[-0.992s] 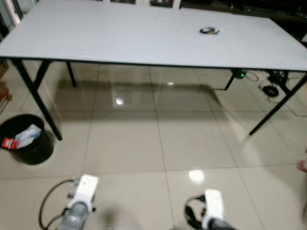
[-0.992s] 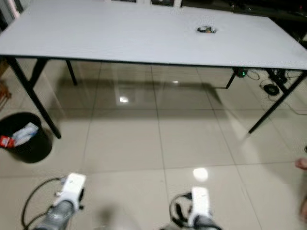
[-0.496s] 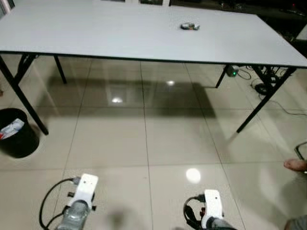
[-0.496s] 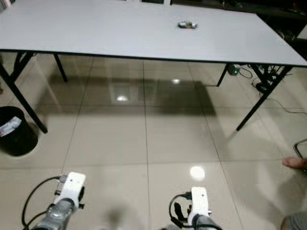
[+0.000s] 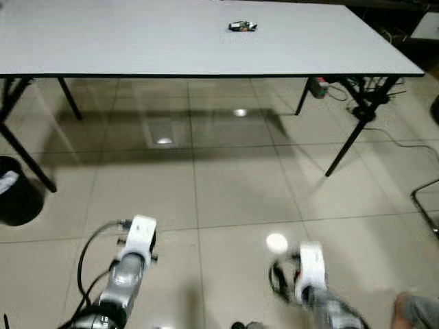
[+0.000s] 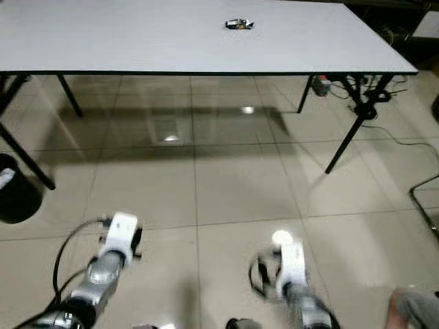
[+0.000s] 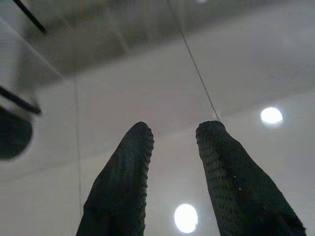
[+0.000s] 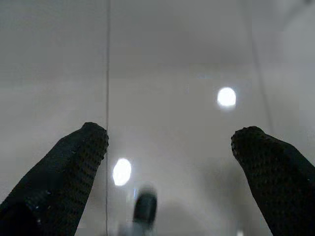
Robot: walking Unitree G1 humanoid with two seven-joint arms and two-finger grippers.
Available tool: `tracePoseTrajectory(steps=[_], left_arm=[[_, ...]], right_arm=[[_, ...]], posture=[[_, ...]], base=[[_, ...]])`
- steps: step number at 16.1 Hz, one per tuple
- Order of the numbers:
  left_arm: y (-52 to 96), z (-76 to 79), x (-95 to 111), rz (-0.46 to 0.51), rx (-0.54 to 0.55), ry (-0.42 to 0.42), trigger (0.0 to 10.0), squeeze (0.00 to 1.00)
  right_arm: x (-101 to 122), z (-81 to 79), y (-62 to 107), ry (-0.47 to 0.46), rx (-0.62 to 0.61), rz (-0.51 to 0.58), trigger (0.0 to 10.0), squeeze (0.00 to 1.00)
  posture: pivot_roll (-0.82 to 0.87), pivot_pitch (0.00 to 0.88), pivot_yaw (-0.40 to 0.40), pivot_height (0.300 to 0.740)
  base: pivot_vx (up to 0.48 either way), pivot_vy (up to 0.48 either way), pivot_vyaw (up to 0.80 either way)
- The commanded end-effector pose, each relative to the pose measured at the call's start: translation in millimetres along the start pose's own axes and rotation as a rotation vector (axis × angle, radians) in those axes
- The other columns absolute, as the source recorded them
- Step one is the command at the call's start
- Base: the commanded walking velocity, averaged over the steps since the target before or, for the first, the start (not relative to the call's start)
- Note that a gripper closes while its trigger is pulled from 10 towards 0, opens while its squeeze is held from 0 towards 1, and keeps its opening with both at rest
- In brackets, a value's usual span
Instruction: Picking trash to rubbish bin
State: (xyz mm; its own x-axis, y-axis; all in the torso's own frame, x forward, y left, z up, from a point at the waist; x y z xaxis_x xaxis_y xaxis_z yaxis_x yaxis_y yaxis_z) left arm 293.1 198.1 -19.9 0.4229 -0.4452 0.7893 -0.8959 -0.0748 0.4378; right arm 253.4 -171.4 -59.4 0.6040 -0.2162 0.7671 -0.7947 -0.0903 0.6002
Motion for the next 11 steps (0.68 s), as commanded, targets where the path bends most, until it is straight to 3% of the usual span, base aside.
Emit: tracePoseTrajectory(steps=[1,2,4,6,9,11], left_arm=[[-4.1,-6.3,16.5,0.066,0.029,0.003,10.0,0.0],[-6.4,-12.5,31.2,0.133,0.056,-0.009,10.0,0.0],[-8.4,-33.0,73.3,0.308,0.141,-0.009,10.0,0.0],[-3.5,-58.4,123.9,0.49,0.238,0.015,10.0,0.0],[6.4,-73.3,181.0,0.659,0.303,0.023,10.0,0.0],[7.4,-70.6,197.6,0.684,0.301,0.025,10.0,0.0]], right_arm=[[25.6,3.3,-2.8,0.006,-0.009,0.103,10.0,0.0],[47.0,1.8,-4.9,0.013,-0.009,0.187,10.0,0.0],[116.3,-9.7,-2.1,0.033,0.02,0.457,10.0,0.0],[196.1,-26.9,19.5,0.047,0.044,0.756,10.0,0.0],[255.3,-47.9,46.9,0.055,0.076,0.97,10.0,0.0],[263.1,-53.3,49.5,0.047,0.078,0.989,10.0,0.0]], posture=[[-0.03,0.081,-0.058,0.74],[-0.03,0.079,-0.056,0.74],[-0.03,0.074,-0.05,0.74],[-0.03,0.066,-0.048,0.74],[-0.02,0.058,-0.049,0.74],[-0.02,0.055,-0.052,0.74]], base=[[0.0,0.0,0.0],[0.0,0.0,0.0],[0.0,0.0,0.0],[0.0,0.0,0.0],[0.307,0.0,0.0],[0.48,0.0,0.0]])
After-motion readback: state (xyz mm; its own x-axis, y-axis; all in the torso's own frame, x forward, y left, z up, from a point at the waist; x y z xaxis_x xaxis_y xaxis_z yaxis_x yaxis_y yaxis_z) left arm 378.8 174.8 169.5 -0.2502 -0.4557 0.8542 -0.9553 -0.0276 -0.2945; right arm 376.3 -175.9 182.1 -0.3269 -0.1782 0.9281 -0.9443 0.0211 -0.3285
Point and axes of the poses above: a point about 5 cm out from each wrist's last joint towards the gripper, its own y axis pointing back from the gripper into the wrist, its own x axis along the axis of the wrist's last joint, z = x × y, the point moved 2 cm from there along -y, pointing out of the wrist towards the gripper, and after that the axes turned 10 degrees about -y, right-handed, at the moved point
